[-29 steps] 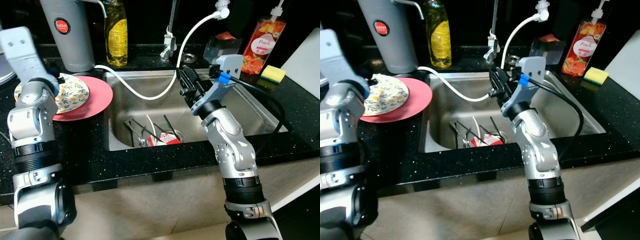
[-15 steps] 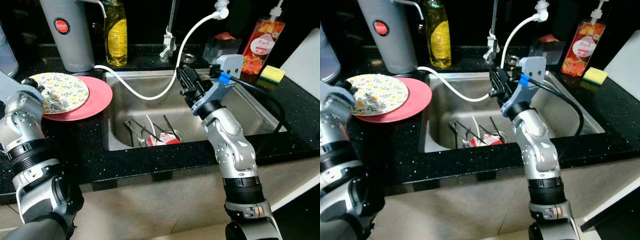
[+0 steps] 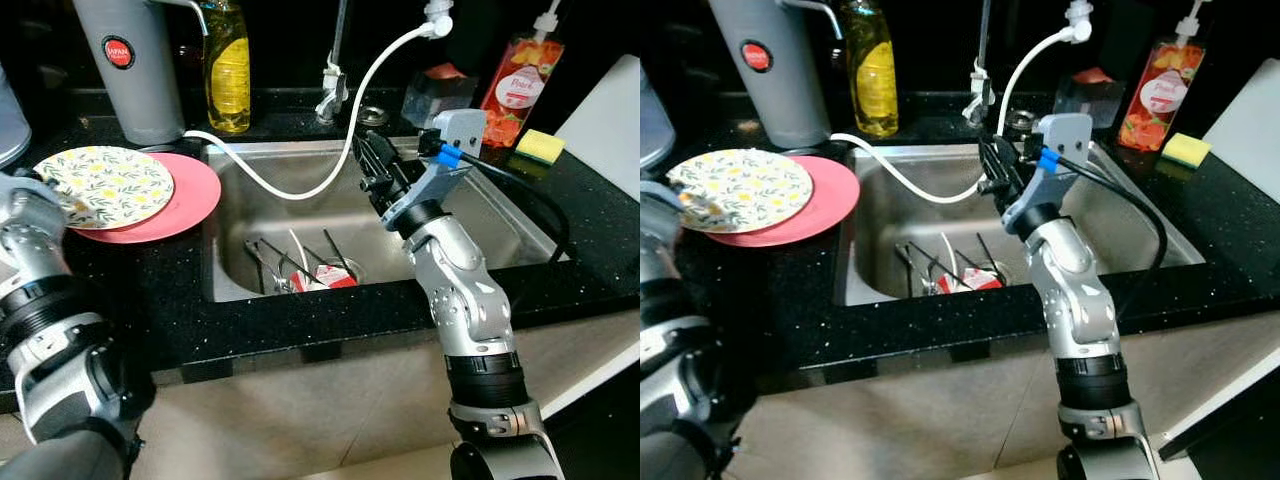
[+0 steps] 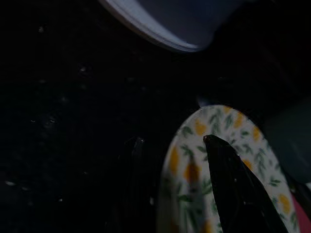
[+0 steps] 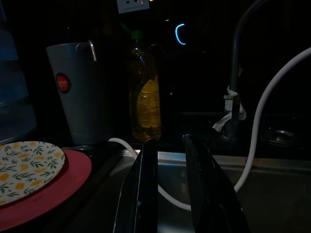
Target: Kitchen organization
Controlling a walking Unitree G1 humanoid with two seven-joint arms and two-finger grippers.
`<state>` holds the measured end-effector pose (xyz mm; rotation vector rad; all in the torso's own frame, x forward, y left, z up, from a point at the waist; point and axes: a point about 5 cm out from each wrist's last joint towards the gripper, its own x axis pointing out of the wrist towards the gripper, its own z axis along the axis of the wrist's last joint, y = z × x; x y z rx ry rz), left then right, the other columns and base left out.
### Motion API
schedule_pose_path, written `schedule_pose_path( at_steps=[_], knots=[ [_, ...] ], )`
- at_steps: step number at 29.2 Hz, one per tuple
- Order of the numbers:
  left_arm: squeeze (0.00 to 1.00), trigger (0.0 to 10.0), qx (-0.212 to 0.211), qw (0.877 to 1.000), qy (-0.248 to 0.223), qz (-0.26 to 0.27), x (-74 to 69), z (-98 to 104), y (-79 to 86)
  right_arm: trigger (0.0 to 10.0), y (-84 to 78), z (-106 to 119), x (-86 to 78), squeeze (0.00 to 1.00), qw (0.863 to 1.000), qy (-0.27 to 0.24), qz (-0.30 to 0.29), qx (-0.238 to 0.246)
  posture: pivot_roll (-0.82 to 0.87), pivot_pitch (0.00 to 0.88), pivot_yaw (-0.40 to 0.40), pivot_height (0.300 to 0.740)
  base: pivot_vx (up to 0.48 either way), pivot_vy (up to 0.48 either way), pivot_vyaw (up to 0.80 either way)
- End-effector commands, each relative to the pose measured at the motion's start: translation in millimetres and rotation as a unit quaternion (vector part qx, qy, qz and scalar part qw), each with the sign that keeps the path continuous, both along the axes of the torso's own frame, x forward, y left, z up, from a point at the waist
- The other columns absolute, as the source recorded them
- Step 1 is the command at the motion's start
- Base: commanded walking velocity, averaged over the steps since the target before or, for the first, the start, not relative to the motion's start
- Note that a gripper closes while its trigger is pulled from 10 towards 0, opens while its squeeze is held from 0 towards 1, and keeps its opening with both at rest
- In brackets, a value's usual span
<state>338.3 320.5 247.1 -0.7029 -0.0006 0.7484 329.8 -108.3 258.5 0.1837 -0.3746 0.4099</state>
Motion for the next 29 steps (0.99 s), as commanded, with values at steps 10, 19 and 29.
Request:
schedule_pose_path(
  at_steps=[10, 19, 29],
  knots=[
    [0.00, 9.6, -0.034, 0.999, 0.007, -0.039, 6.3, -11, -2.8, 10.0, -2.3, 1, 1.6, 0.00, 1.000, 0.001, -0.004, 0.003, 0.07, 0.000, -0.035, 0.740, 0.000, 0.000, 0.00],
    [0.00, 0.0, -0.014, 0.997, 0.005, -0.070, 10.5, -10, -6.9, 10.0, -2.9, 1, 1.5, 0.00, 1.000, 0.002, -0.002, 0.007, 0.06, 0.000, -0.037, 0.740, 0.000, 0.000, 0.00],
    [0.00, 0.0, 0.004, 0.997, -0.040, -0.058, 7.9, 6, -2.5, 10.0, -2.9, 1, 1.6, 0.00, 1.000, 0.003, -0.003, 0.007, 0.06, 0.000, -0.038, 0.740, 0.000, 0.000, 0.00]
  ],
)
